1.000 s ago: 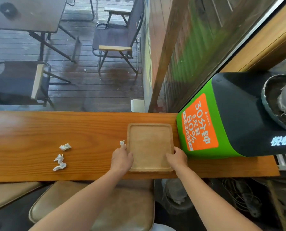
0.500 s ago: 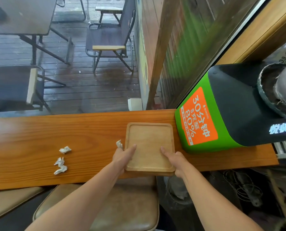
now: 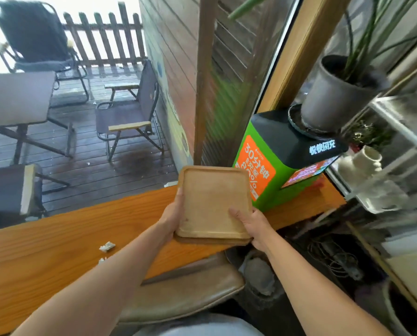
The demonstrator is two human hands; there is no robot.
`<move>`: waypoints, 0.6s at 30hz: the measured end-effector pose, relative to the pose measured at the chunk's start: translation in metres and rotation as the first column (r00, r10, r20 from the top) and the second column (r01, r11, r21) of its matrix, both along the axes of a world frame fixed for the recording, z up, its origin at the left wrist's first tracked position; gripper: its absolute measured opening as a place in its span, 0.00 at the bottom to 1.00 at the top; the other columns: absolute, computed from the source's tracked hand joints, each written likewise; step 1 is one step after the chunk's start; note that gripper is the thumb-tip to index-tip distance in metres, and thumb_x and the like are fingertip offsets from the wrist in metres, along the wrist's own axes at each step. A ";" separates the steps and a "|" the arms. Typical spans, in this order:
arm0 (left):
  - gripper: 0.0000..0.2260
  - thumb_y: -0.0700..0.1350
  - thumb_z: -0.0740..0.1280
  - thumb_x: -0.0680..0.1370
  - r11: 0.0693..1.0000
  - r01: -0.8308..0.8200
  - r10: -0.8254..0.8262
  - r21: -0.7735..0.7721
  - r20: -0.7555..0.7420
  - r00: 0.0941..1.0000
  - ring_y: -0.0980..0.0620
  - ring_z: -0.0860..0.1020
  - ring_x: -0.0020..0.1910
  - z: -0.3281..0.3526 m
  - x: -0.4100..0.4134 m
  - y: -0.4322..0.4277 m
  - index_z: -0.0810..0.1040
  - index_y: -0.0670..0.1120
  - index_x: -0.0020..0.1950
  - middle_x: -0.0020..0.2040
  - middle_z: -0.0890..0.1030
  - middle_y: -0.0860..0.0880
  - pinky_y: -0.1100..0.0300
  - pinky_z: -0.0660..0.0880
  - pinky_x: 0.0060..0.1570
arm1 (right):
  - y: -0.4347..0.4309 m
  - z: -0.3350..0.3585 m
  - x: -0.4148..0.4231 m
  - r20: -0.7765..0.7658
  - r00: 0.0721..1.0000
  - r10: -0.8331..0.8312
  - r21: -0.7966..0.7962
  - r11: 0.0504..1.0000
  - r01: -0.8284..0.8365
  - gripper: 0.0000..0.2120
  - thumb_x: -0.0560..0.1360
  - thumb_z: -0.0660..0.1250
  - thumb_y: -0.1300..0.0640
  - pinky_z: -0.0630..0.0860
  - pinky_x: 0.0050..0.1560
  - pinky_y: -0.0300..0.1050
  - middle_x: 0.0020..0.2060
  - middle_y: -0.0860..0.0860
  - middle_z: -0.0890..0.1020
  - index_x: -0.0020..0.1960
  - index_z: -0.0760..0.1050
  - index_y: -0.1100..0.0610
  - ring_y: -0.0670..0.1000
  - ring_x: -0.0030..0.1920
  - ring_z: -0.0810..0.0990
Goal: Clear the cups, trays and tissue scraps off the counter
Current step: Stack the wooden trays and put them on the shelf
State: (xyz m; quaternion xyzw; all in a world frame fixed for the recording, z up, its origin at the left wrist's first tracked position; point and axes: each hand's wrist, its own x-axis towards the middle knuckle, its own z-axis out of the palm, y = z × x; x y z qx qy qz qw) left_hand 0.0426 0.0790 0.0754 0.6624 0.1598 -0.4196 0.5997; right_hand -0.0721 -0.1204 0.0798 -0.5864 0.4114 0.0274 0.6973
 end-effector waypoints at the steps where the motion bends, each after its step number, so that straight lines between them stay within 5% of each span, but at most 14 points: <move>1: 0.31 0.75 0.56 0.71 0.999 0.016 -0.014 -0.043 0.038 0.999 0.49 0.86 0.44 0.007 -0.001 0.002 0.81 0.51 0.52 0.43 0.87 0.52 0.51 0.81 0.46 | 0.004 0.009 -0.006 0.023 1.000 -0.013 -0.012 1.000 0.013 0.32 0.64 0.80 0.50 0.80 0.57 0.57 0.55 0.56 0.85 0.64 0.76 0.58 0.56 0.54 0.84; 4: 0.29 0.73 0.57 0.73 0.994 0.061 -0.053 -0.085 0.103 0.993 0.46 0.84 0.51 0.022 -0.010 0.001 0.81 0.50 0.53 0.49 0.87 0.48 0.46 0.79 0.56 | 0.015 0.029 -0.029 0.093 0.994 -0.065 -0.040 0.997 0.069 0.39 0.58 0.80 0.47 0.78 0.61 0.60 0.56 0.56 0.84 0.65 0.74 0.58 0.57 0.56 0.83; 8: 0.26 0.70 0.56 0.76 0.982 0.148 -0.125 -0.116 0.187 0.974 0.50 0.85 0.46 0.037 -0.036 -0.011 0.81 0.50 0.50 0.43 0.87 0.51 0.51 0.81 0.47 | 0.018 0.042 -0.073 0.126 0.982 -0.140 -0.032 0.989 0.145 0.42 0.56 0.81 0.45 0.78 0.60 0.59 0.56 0.54 0.84 0.66 0.72 0.55 0.56 0.56 0.83; 11: 0.23 0.68 0.55 0.78 0.961 0.233 -0.194 -0.147 0.240 0.951 0.49 0.84 0.50 0.050 -0.063 -0.033 0.80 0.53 0.52 0.46 0.87 0.51 0.50 0.79 0.52 | 0.007 0.051 -0.108 0.133 0.963 -0.235 -0.022 0.970 0.240 0.44 0.53 0.82 0.42 0.78 0.60 0.60 0.56 0.53 0.84 0.66 0.73 0.53 0.56 0.55 0.83; 18: 0.30 0.71 0.56 0.76 0.925 0.364 -0.320 -0.104 0.302 0.898 0.45 0.81 0.55 0.073 -0.134 -0.110 0.78 0.48 0.62 0.56 0.83 0.47 0.43 0.74 0.63 | -0.051 0.065 -0.201 0.060 0.913 -0.403 0.071 0.914 0.399 0.36 0.64 0.74 0.32 0.79 0.57 0.59 0.58 0.53 0.83 0.67 0.73 0.47 0.57 0.56 0.82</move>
